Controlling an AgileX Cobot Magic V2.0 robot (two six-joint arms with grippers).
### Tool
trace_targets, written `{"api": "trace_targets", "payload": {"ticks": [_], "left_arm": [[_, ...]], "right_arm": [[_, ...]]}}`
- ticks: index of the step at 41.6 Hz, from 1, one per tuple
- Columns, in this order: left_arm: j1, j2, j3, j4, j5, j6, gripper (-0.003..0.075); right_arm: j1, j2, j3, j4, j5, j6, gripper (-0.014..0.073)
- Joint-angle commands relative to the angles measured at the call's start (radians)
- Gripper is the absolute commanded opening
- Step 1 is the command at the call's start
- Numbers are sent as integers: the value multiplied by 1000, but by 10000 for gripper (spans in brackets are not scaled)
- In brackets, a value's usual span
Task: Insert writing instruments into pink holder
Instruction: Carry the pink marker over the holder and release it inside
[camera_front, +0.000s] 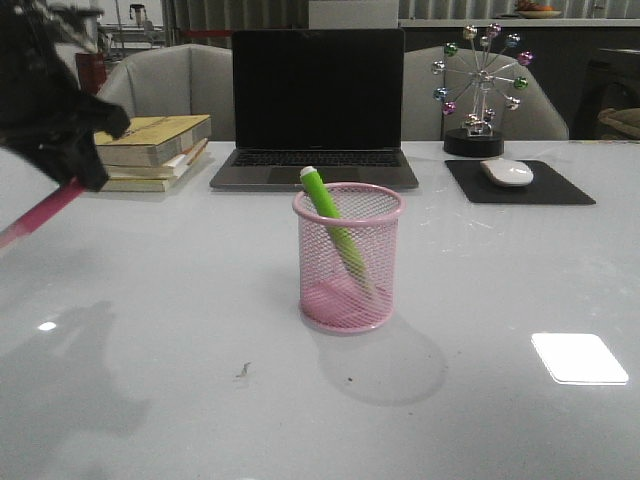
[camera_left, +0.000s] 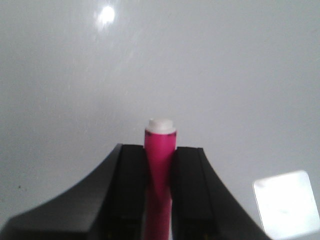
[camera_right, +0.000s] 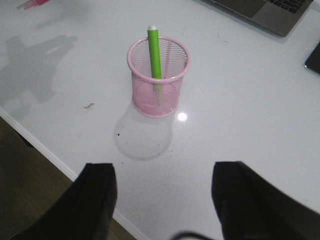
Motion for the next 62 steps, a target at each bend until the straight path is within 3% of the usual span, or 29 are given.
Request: {"api": "trace_targets", "payload": {"ticks": [1, 6, 15, 25, 32, 42, 50, 54, 58, 62], "left_arm": [[-58, -167, 67, -24, -209, 8, 92], [-149, -286, 203, -24, -488, 8, 92], [-377, -343, 413, -65, -1142, -7, 92], [-578, -189, 411, -65, -1475, -11, 92], [-617, -42, 411, -65, -1650, -11, 92], [-617, 76, 411, -65, -1721, -11, 111], [-617, 81, 411, -65, -1702, -13, 358], [-617, 75, 411, -65, -1702, -13, 407], [-617, 39, 409, -65, -1659, -13, 405], [-615, -44, 390, -68, -1490, 15, 405]], "right_arm": [[-5, -7, -29, 6, -70, -10, 515], [-5, -7, -29, 6, -69, -10, 515], [-5, -7, -29, 6, -69, -10, 515], [-5, -7, -29, 6, -69, -10, 515], [-5, -7, -29, 6, -69, -10, 515], [-5, -7, -29, 6, -69, -10, 515], [-5, -7, -29, 6, -69, -10, 515], [-5, -7, -29, 6, -69, -10, 515], [-5, -7, -29, 6, -69, -10, 515], [-5, -7, -29, 6, -69, -10, 515]]}}
